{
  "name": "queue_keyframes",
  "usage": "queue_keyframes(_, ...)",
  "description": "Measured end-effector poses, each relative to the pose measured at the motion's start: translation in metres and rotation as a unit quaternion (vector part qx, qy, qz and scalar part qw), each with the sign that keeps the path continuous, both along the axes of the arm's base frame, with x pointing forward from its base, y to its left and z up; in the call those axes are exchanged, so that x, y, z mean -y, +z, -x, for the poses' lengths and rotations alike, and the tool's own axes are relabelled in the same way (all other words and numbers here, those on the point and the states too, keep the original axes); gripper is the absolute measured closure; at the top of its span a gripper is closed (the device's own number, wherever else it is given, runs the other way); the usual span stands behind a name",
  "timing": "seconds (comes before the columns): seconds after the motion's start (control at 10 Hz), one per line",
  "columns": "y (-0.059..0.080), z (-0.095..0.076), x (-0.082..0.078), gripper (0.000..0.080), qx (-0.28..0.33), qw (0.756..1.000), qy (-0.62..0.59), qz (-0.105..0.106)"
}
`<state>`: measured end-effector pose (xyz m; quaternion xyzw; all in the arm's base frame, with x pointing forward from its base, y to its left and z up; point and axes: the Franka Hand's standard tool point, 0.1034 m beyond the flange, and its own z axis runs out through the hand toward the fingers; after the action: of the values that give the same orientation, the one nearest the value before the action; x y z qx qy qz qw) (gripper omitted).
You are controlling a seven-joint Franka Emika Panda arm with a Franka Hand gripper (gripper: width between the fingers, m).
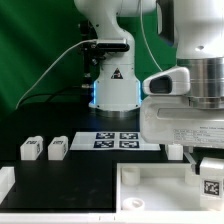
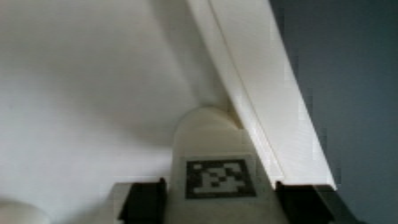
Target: Assemble one leg
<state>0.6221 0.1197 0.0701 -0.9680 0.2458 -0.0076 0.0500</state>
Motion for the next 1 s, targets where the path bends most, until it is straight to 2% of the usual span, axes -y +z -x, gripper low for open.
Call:
queue_keyframes(0.1,0.0002,-0.0003,-0.0002,0.0508,-0.002,1.000,-0.023,-0.001)
queue_keyframes(0.3,0.0022,-0.0050,-0.0022,0.0508,-0.030,0.978,-0.208,-0.011)
queue_keyframes(0.5,0.0021,-0.0087,-0.0030,0.0508,-0.055,0.915,-0.399,-0.024)
queue_keyframes(0.7,0.0008,-0.0097,-0.0042,0.0506,-0.066,0.872,-0.484,-0.036)
queue_keyframes(0.8,0.0007,-0.0095,-0.0051,0.0409,-0.068,0.866,-0.495,-0.036)
queue_keyframes(0.9,0.0006,-0.0094,-0.0053,0.0409,-0.067,0.868,-0.491,-0.036)
queue_keyframes(1.0,0.0006,-0.0094,-0.0053,0.0232,-0.067,0.869,-0.489,-0.036)
